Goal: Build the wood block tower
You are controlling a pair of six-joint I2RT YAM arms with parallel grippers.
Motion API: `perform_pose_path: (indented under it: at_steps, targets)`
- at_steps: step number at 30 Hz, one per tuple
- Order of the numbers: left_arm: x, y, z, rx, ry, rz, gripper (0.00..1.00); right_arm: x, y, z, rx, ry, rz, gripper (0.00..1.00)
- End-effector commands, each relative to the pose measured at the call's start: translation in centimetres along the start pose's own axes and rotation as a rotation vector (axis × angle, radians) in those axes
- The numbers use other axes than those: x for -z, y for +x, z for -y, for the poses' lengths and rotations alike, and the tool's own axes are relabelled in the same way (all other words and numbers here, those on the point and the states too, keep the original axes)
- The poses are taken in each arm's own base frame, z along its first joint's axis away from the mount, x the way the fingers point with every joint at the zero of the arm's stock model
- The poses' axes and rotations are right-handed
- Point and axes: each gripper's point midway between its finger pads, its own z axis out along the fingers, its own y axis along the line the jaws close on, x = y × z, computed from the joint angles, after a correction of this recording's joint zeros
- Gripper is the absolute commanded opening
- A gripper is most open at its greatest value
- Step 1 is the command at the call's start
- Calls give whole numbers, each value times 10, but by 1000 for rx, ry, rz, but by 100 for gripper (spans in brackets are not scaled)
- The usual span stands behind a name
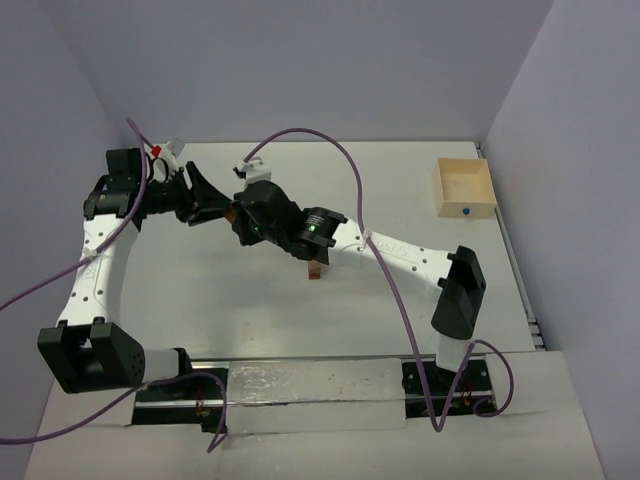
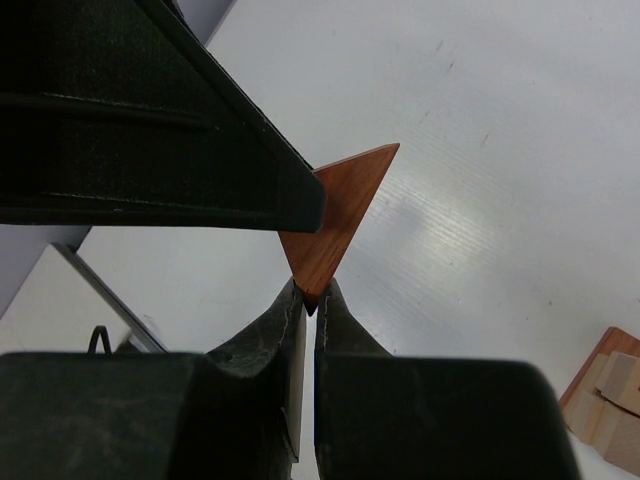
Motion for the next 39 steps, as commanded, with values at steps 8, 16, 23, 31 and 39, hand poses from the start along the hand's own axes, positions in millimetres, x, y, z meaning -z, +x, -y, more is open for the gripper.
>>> perform_pose_path:
  at_steps: [8, 16, 23, 31, 39]
  targets:
    - [-4, 2, 14, -32, 63, -14, 24, 26, -41, -20, -29, -76, 111, 0]
    - [-3, 2, 11, -9, 35, 5, 0, 33, -40, -9, -9, -51, 107, 33]
    - [3, 8, -12, 45, -135, 66, 0, 54, -22, 68, 33, 130, 56, 80]
    - [-17, -7, -32, 119, -270, 82, 0, 97, -47, 167, 52, 442, 145, 79]
    - [-69, 2, -10, -46, -463, 129, 0, 147, -73, 243, -7, 697, 179, 80]
